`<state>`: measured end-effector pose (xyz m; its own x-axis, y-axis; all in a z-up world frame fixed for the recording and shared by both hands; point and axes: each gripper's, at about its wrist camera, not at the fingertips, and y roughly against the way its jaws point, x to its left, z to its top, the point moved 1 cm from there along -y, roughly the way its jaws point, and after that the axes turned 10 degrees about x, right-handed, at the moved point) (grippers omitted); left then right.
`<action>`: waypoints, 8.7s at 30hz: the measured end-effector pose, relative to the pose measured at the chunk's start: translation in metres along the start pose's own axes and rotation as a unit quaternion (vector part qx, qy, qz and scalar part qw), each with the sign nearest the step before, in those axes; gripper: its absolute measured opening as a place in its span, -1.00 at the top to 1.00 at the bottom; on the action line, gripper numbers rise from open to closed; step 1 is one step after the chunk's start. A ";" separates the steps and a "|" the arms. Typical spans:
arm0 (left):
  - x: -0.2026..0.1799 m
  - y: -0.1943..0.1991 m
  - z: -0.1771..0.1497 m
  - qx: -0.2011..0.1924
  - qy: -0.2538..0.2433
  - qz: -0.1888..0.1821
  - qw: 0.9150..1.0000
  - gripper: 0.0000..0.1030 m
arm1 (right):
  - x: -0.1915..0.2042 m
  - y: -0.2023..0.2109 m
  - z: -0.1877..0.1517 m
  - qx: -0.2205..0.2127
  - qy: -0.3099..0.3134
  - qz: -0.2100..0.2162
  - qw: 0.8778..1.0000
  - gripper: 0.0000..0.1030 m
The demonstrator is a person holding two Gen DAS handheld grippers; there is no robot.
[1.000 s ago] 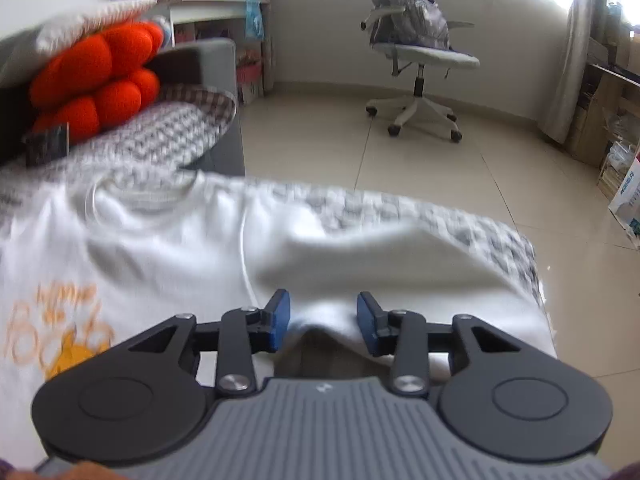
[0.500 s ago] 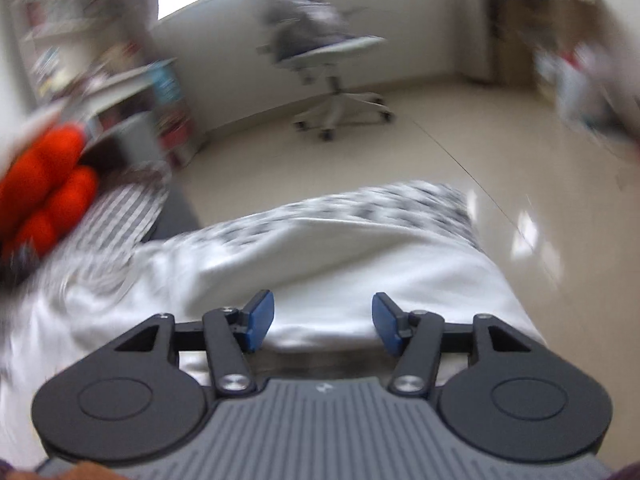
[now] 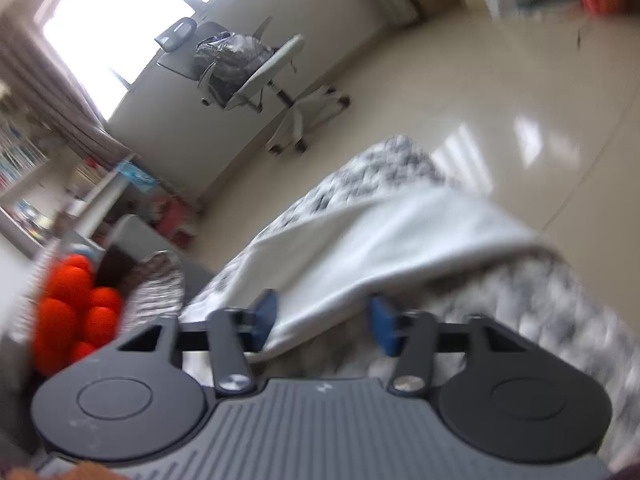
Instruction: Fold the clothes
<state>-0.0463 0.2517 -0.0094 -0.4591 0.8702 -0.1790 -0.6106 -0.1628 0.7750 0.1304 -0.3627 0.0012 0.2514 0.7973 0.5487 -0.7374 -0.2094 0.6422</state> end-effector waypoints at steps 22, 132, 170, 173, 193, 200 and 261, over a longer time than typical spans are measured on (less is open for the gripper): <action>0.074 0.024 0.025 -0.014 0.102 0.021 0.994 -0.12 | 0.058 0.024 -0.018 -0.027 0.191 -0.073 0.979 0.75; 0.120 0.012 0.052 -0.023 0.134 0.072 0.988 0.35 | 0.321 -0.068 -0.256 0.110 0.484 0.159 0.853 0.76; 0.124 -0.016 0.053 -0.012 0.148 0.042 0.988 0.77 | 0.260 -0.043 -0.215 0.145 0.280 0.296 0.902 -0.05; 0.121 -0.018 0.052 -0.014 0.132 0.047 0.990 0.78 | 0.257 -0.042 -0.208 0.139 0.284 0.263 0.911 -0.07; 0.118 -0.021 0.052 -0.017 0.136 0.055 0.989 0.76 | 0.262 -0.016 -0.247 0.146 0.415 0.239 0.865 0.39; 0.117 -0.021 0.052 -0.019 0.137 0.059 0.989 0.74 | 0.247 0.000 -0.278 0.183 0.444 0.271 0.834 0.21; -0.092 0.014 -0.036 -0.031 -0.111 -0.160 0.980 0.40 | 0.213 -0.005 -0.216 0.165 0.243 0.255 0.921 0.01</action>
<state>-0.0359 0.1522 -0.0044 -0.0901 0.9596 -0.2666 -0.7414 0.1141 0.6613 0.0524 -0.0699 -0.0008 -0.4436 0.6902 0.5716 -0.4310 -0.7236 0.5392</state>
